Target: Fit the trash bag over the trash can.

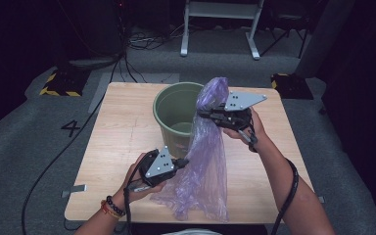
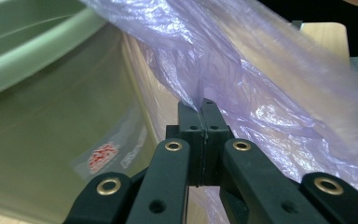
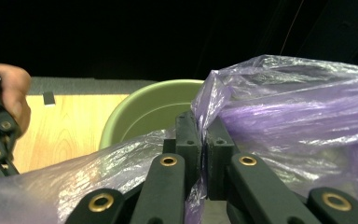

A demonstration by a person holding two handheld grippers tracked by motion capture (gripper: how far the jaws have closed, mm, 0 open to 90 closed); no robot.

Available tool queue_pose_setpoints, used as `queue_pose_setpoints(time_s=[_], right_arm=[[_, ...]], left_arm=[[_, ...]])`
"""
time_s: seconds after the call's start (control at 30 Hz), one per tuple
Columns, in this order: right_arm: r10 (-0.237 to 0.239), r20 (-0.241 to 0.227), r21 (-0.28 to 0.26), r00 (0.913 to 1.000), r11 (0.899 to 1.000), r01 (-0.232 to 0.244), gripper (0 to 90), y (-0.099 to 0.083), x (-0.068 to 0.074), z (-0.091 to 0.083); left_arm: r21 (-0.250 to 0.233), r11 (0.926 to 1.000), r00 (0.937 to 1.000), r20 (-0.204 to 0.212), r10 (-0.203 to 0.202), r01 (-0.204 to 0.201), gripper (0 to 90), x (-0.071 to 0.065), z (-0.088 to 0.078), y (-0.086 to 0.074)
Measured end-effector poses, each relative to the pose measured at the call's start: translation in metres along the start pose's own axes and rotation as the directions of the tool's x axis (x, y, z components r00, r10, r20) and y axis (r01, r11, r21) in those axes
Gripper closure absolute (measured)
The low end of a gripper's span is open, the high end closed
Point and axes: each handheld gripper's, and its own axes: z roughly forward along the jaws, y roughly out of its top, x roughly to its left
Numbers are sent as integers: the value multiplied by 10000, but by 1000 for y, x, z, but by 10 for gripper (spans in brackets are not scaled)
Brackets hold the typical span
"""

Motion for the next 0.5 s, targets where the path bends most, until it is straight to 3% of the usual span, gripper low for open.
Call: queue_pose_setpoints(time_s=[0.13, 0.3, 0.5], right_arm=[[-112, -80, 659, 9999, 9978, 117, 845, 6, -4, 14], [107, -203, 1104, 9997, 9939, -84, 794, 8, -8, 29], [141, -43, 1379, 9999, 9904, -133, 585, 7, -6, 34]], left_arm=[[60, 9999, 9999, -6, 146, -146, 899, 3, -1, 3], [-122, 9997, 9998, -83, 207, -208, 900, 4, -4, 3], [-104, 9999, 9998, -154, -129, 128, 900, 7, -9, 0]])
